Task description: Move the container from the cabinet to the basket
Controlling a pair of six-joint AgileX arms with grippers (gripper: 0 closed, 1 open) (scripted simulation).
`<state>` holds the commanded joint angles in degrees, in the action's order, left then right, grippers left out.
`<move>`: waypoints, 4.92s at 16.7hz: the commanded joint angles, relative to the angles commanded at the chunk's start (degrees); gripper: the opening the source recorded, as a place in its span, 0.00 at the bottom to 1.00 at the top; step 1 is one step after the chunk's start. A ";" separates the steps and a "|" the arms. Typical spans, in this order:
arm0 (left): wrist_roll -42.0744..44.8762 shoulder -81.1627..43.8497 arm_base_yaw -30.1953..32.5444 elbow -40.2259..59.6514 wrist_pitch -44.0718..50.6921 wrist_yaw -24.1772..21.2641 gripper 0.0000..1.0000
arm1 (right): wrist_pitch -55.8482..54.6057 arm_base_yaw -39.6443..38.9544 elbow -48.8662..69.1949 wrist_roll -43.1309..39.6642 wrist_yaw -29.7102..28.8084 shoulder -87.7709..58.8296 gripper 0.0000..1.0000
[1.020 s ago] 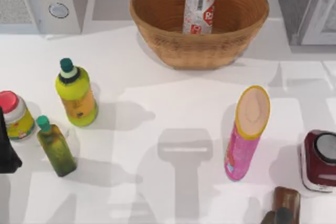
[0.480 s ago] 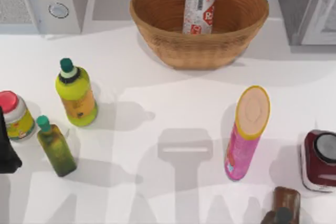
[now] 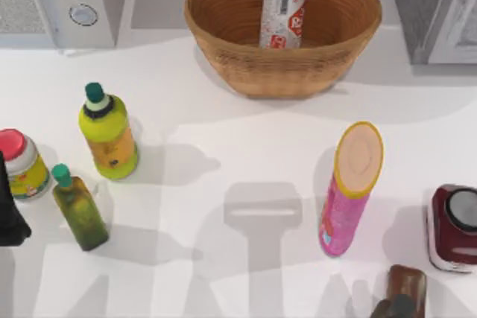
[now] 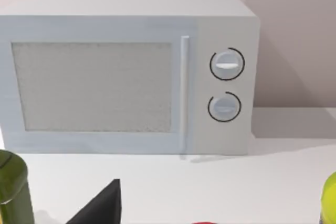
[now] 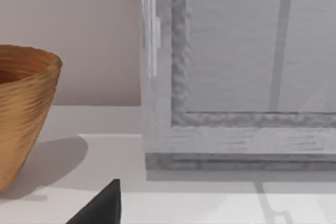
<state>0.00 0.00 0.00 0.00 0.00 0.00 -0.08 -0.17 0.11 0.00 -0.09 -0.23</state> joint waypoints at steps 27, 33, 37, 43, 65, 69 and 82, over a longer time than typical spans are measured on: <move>0.00 0.00 0.00 0.00 0.00 0.00 1.00 | -64.71 56.57 23.18 0.65 50.90 -83.10 1.00; 0.00 0.00 0.00 0.00 0.00 0.00 1.00 | -69.19 58.91 20.94 1.71 58.01 -88.65 1.00; 0.00 0.00 0.00 0.00 0.00 0.00 1.00 | -69.06 58.64 21.06 1.67 57.90 -88.51 1.00; 0.00 0.00 0.00 0.00 0.00 0.00 1.00 | -58.07 58.10 31.66 1.26 57.47 -86.34 1.00; 0.00 0.00 0.00 0.00 0.00 0.00 1.00 | 21.67 59.79 100.20 1.70 59.23 -76.87 1.00; 0.00 0.00 0.00 0.00 0.00 0.00 1.00 | 21.50 59.50 100.20 1.70 59.23 -77.02 1.00; 0.00 0.00 0.00 0.00 0.00 0.00 1.00 | 24.47 18.43 100.14 2.91 21.35 -76.24 1.00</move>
<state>0.00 0.00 0.00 0.00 0.00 0.00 24.39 18.26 100.25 2.92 21.26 -76.46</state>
